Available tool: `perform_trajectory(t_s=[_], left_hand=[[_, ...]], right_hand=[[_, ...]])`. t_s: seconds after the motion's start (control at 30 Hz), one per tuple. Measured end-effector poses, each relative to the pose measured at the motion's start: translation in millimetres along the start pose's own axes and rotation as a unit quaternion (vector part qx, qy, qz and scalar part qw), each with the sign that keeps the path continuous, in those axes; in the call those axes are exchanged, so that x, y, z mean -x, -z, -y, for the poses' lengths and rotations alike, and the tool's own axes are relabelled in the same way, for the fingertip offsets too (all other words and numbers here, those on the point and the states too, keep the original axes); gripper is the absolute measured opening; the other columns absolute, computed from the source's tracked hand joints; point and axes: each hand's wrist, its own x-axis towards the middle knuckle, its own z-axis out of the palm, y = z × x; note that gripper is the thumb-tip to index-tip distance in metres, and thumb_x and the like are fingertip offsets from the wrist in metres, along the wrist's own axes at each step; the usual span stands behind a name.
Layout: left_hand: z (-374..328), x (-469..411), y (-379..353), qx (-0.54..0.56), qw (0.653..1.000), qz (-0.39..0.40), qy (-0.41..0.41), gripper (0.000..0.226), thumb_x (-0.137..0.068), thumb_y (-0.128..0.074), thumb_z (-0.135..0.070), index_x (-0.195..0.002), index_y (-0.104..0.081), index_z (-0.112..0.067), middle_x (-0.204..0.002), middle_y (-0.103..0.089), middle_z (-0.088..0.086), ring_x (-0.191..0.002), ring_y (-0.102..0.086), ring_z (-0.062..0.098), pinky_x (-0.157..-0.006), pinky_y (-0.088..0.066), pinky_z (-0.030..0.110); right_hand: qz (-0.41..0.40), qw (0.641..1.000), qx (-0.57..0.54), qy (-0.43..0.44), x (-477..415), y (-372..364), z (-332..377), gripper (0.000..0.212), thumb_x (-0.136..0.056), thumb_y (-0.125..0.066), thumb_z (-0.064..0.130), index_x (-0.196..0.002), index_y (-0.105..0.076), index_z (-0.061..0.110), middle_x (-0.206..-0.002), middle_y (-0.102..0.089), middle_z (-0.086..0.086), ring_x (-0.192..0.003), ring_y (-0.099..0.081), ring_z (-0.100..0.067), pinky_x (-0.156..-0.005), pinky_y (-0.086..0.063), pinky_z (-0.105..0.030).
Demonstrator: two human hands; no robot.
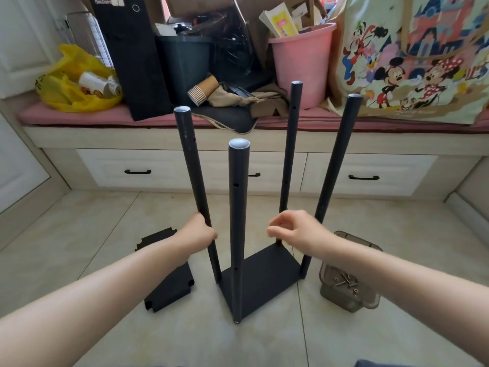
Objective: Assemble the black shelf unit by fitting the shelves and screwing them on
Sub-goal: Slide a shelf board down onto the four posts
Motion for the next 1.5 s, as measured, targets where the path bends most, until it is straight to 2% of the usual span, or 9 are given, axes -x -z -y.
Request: perform_trajectory(t_s=[0.1, 0.2, 0.37, 0.47, 0.53, 0.67, 0.77, 0.93, 1.5], left_hand=[[-3, 21, 1, -0.021, 0.991, 0.13, 0.013, 0.056, -0.095, -0.06, -0.001, -0.147, -0.045, -0.014, -0.144, -0.054, 0.008, -0.128, -0.055, 0.023, -0.104, -0.051, 0.035], [-12, 39, -1, 0.018, 0.976, 0.215, -0.022, 0.04, -0.092, -0.068, -0.009, -0.129, -0.059, -0.022, -0.13, -0.063, -0.005, -0.118, -0.059, 0.01, -0.094, -0.052, 0.023], [-17, 43, -8, 0.097, 0.987, 0.099, -0.084, 0.02, -0.09, -0.075, -0.03, -0.109, -0.068, -0.027, -0.111, -0.07, -0.007, -0.108, -0.064, 0.008, -0.095, -0.053, 0.028], [-19, 46, -11, 0.121, 0.979, 0.034, -0.163, 0.005, -0.091, -0.074, -0.029, -0.094, -0.071, -0.026, -0.093, -0.073, -0.008, -0.092, -0.067, 0.005, -0.074, -0.049, 0.012], [-19, 50, -12, 0.136, 0.972, 0.008, -0.192, 0.006, -0.092, -0.073, -0.028, -0.09, -0.07, -0.024, -0.09, -0.07, -0.005, -0.087, -0.065, 0.007, -0.067, -0.047, 0.008], [-18, 54, -15, 0.135, 0.97, 0.0, -0.203, 0.007, -0.094, -0.067, -0.023, -0.094, -0.063, -0.017, -0.098, -0.067, 0.01, -0.091, -0.061, 0.018, -0.077, -0.048, 0.019], [-18, 50, -8, 0.154, 0.964, -0.024, -0.216, 0.009, -0.094, -0.067, -0.018, -0.095, -0.058, -0.015, -0.096, -0.065, 0.014, -0.088, -0.061, 0.021, -0.078, -0.048, 0.024], [-18, 30, 10, 0.201, 0.948, -0.064, -0.239, 0.015, -0.095, -0.067, -0.011, -0.098, -0.055, -0.018, -0.077, -0.06, -0.008, -0.077, -0.056, 0.006, -0.078, -0.048, 0.022], [-11, -14, 37, 0.169, 0.952, -0.102, -0.234, 0.016, -0.099, -0.064, -0.016, -0.106, -0.053, -0.025, -0.104, -0.067, 0.008, -0.099, -0.068, 0.019, -0.08, -0.051, 0.025]], right_hand=[[-0.065, 0.995, 0.011, -0.08, -12, 23, -32, 0.03, -0.096, -0.063, 0.035, -0.116, -0.063, 0.013, -0.11, -0.066, -0.003, -0.101, -0.063, -0.017, -0.092, -0.055, -0.037], [-0.133, 0.983, 0.013, -0.125, -20, 45, -51, 0.041, -0.097, -0.06, 0.034, -0.128, -0.054, 0.007, -0.113, -0.061, -0.006, -0.103, -0.06, -0.023, -0.09, -0.052, -0.037], [-0.216, 0.963, -0.046, -0.154, -33, 73, -60, 0.071, -0.095, -0.063, 0.033, -0.149, -0.025, 0.006, -0.143, -0.045, -0.019, -0.117, -0.053, -0.033, -0.098, -0.047, -0.044], [-0.188, 0.973, -0.088, -0.101, -38, 84, -57, 0.083, -0.093, -0.068, 0.028, -0.155, -0.014, 0.017, -0.156, -0.031, -0.014, -0.138, -0.038, -0.033, -0.112, -0.037, -0.051], [-0.165, 0.977, -0.118, -0.072, -41, 89, -51, 0.08, -0.093, -0.069, 0.024, -0.154, -0.018, 0.02, -0.151, -0.036, -0.012, -0.136, -0.041, -0.034, -0.109, -0.041, -0.052], [-0.187, 0.971, -0.135, -0.07, -45, 87, -42, 0.048, -0.097, -0.059, 0.009, -0.139, -0.037, 0.012, -0.126, -0.053, -0.014, -0.116, -0.056, -0.035, -0.083, -0.055, -0.045], [-0.241, 0.96, -0.13, -0.051, -42, 82, -41, 0.039, -0.096, -0.057, 0.001, -0.133, -0.045, 0.007, -0.125, -0.056, -0.017, -0.118, -0.057, -0.036, -0.094, -0.053, -0.054], [-0.277, 0.955, -0.106, -0.025, -38, 73, -38, 0.037, -0.095, -0.06, 0.003, -0.131, -0.049, 0.005, -0.124, -0.057, -0.017, -0.117, -0.057, -0.036, -0.095, -0.052, -0.057], [-0.268, 0.956, -0.114, 0.015, -29, 60, -37, 0.037, -0.091, -0.068, 0.005, -0.121, -0.051, 0.016, -0.101, -0.059, -0.002, -0.103, -0.063, -0.033, -0.085, -0.057, -0.056]])
